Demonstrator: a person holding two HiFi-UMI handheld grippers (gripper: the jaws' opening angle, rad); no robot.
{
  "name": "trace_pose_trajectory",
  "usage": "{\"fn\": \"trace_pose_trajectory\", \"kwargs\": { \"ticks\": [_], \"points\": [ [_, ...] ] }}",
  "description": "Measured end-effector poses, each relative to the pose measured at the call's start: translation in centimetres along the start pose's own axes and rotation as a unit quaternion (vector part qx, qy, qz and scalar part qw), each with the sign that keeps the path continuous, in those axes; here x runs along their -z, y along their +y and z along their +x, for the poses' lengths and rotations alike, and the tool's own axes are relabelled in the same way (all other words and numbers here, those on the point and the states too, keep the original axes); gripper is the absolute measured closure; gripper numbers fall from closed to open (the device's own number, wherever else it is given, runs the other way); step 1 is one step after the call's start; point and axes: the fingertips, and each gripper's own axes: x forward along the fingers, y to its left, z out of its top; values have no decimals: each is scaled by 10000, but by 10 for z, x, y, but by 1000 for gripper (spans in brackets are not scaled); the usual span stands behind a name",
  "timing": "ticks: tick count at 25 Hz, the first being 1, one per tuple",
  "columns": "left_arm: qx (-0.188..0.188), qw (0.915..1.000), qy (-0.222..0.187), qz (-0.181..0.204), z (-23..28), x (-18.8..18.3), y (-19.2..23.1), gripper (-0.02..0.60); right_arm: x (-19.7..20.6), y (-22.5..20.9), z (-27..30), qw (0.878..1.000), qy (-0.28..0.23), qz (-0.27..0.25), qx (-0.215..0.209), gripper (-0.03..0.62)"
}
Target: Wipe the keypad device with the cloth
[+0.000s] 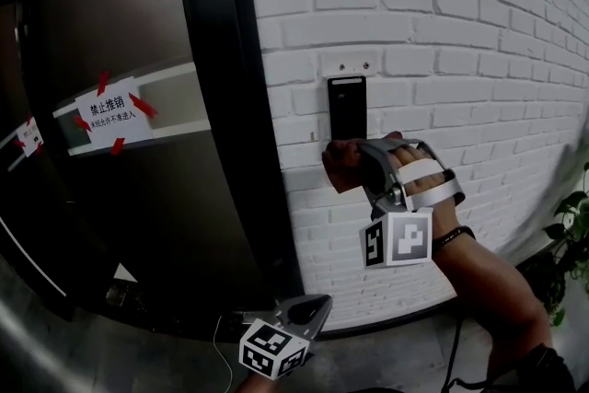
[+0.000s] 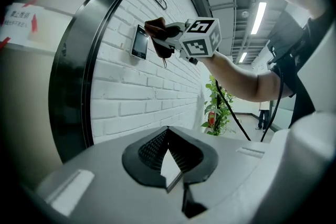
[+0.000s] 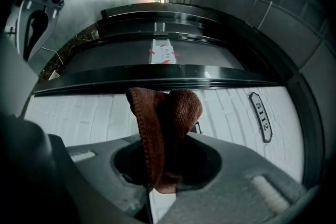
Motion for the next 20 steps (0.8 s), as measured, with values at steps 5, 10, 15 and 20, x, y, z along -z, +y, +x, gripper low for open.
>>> {"fn": "trace_pose_trajectory", "kwargs": {
  "ticks": [5, 10, 15, 20],
  "points": [
    [73, 10000, 0, -51, 1, 1, -7, 565, 2, -37, 29, 9987, 85, -249, 443, 543],
    [30, 10000, -59, -74, -2, -1, -7, 565, 7, -61, 58, 9969, 219, -345, 672, 543],
    [-11, 9999, -64, -139, -7, 1, -5, 565, 10, -78, 77, 9953, 333, -429, 806, 543],
    [-55, 9998, -53, -158, -9, 3, -2, 565, 14, -76, 89, 9918, 369, -655, 1033, 543]
  ]
}}
